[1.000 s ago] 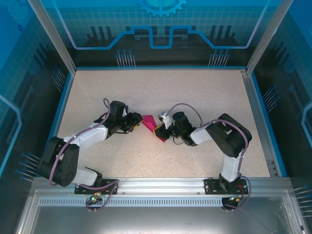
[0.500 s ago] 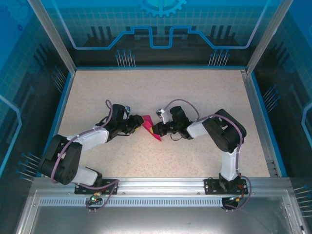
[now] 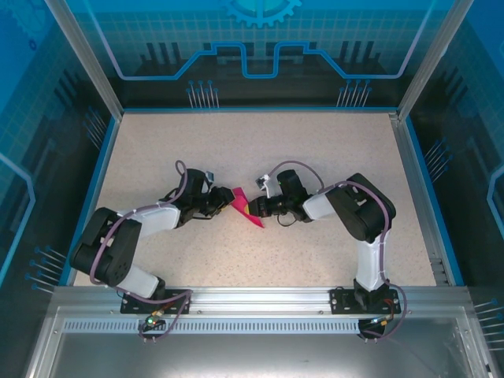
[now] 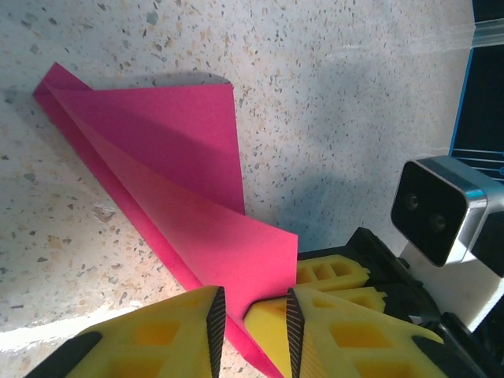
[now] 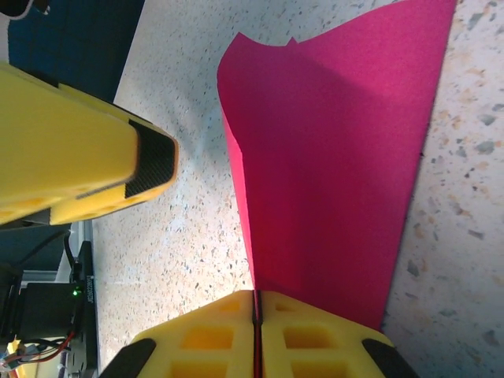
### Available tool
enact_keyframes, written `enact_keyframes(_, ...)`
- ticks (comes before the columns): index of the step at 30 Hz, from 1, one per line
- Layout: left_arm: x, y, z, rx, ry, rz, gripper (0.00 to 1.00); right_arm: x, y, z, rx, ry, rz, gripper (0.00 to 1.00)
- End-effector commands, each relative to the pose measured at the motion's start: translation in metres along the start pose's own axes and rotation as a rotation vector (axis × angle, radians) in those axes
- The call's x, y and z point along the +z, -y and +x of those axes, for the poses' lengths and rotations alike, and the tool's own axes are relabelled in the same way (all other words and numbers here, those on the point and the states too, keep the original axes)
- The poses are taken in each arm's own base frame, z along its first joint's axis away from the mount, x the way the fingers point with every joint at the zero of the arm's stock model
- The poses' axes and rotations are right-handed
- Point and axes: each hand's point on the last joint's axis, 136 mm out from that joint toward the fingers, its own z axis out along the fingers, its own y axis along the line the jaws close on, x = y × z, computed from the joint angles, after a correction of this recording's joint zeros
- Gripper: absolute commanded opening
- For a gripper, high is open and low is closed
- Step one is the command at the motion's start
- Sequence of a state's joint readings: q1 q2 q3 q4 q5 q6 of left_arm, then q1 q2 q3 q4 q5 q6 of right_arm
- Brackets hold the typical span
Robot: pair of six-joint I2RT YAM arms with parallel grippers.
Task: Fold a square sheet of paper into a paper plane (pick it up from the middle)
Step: Fold the wing for the fifth time at the center of the table.
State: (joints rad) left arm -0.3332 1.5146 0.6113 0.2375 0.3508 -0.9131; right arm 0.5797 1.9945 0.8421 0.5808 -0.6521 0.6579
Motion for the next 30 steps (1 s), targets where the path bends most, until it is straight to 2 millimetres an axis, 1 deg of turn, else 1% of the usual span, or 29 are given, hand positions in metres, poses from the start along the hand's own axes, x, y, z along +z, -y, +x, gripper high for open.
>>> enact_keyframes(1,0.005,0.01,0.004,0.059,-0.019,0.049,0.31,0.002,0.011,0.003,0.083,-0.028,0.006,0.08)
enact_keyframes(16,0.016,0.0,0.008,0.077,-0.036,0.038,0.28,-0.001,0.031,0.007,0.204,-0.029,0.064,0.08)
enact_keyframes(22,0.022,0.001,0.011,0.079,-0.057,0.055,0.27,-0.001,0.034,0.009,0.234,-0.029,0.065,0.08)
enact_keyframes(30,0.03,-0.006,0.012,0.081,-0.067,0.041,0.24,-0.002,0.039,0.009,0.259,-0.031,0.069,0.08)
